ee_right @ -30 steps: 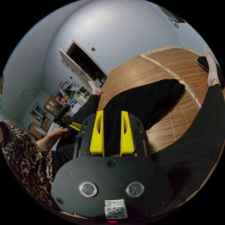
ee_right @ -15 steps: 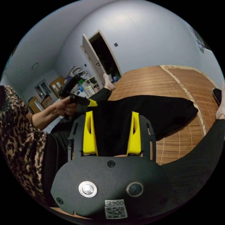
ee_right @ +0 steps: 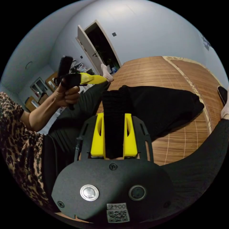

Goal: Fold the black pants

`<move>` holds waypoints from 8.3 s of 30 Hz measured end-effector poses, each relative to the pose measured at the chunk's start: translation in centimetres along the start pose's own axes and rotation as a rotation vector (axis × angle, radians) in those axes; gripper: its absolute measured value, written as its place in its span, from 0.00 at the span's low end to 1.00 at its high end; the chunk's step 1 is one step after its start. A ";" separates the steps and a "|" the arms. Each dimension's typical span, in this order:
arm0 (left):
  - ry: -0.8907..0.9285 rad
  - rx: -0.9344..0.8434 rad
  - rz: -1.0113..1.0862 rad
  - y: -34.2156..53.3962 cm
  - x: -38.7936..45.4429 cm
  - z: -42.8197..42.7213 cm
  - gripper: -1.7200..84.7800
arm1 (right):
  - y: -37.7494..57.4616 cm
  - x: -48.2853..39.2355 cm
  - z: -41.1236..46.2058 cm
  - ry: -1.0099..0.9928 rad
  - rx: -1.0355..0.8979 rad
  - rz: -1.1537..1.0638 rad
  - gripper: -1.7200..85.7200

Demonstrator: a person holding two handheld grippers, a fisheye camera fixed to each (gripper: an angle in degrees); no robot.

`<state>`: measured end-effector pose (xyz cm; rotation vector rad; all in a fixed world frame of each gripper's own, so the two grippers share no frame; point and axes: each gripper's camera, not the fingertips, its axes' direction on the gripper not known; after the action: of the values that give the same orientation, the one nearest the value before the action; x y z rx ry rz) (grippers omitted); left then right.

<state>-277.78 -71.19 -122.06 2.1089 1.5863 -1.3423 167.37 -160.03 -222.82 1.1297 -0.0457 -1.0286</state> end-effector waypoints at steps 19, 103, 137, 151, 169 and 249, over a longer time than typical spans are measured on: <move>-0.002 -0.659 0.739 -7.6 8.0 14.5 0.18 | 2.0 2.7 0.5 -0.165 -0.062 -0.127 0.14; -0.062 0.452 -0.403 -9.5 2.2 -16.2 0.03 | -2.3 -3.7 -3.3 0.420 -0.269 -0.154 0.23; -0.104 1.186 0.410 -3.0 35.6 -52.5 0.05 | 0.4 -21.4 -66.6 0.005 1.030 -0.442 0.05; -0.531 0.604 -0.049 -34.8 2.7 -48.6 0.13 | -31.7 -2.4 -60.8 0.441 0.606 0.034 0.13; -0.192 0.214 -0.374 -3.2 -13.8 -16.9 0.15 | -8.3 8.1 -29.3 0.298 0.247 0.143 0.20; -0.738 -0.192 -0.220 -19.0 -51.6 16.4 0.39 | -41.6 44.1 16.4 0.603 -0.201 0.225 0.32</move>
<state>-303.77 -108.17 -86.78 1.1353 1.5395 -1.6819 156.87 -204.22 -266.20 1.1779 0.3948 -0.4535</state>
